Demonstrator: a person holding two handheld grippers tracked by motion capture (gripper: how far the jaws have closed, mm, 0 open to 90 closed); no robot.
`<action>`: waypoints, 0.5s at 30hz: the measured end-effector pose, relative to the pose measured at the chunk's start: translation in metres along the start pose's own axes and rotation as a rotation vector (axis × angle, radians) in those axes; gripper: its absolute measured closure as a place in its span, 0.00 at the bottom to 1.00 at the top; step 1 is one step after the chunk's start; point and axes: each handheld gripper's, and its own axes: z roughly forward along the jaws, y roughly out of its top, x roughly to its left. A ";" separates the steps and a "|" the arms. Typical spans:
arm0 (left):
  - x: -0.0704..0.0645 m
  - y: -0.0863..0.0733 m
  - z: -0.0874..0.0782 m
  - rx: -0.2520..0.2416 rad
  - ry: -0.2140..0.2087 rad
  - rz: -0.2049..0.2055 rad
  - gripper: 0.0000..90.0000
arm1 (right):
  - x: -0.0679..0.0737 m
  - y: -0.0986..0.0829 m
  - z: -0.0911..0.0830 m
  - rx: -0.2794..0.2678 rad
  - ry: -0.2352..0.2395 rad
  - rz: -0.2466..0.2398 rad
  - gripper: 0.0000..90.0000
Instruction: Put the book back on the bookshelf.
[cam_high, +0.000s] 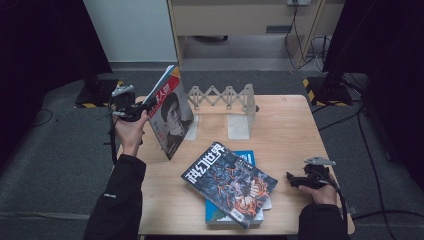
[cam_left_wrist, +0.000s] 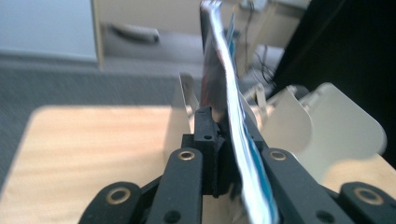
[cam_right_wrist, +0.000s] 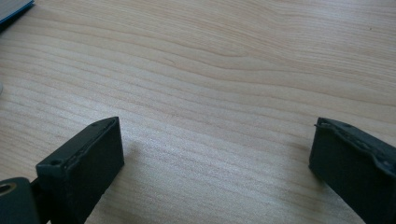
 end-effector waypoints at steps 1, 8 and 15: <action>0.000 0.002 0.000 0.027 -0.007 -0.003 0.90 | 0.000 0.000 0.000 0.000 0.001 0.000 0.03; -0.007 0.011 0.020 0.132 0.002 0.008 0.79 | 0.000 0.000 0.000 -0.001 0.001 -0.002 0.03; -0.014 0.010 0.019 0.085 0.091 0.045 0.95 | 0.000 0.000 0.000 -0.002 0.006 -0.012 0.03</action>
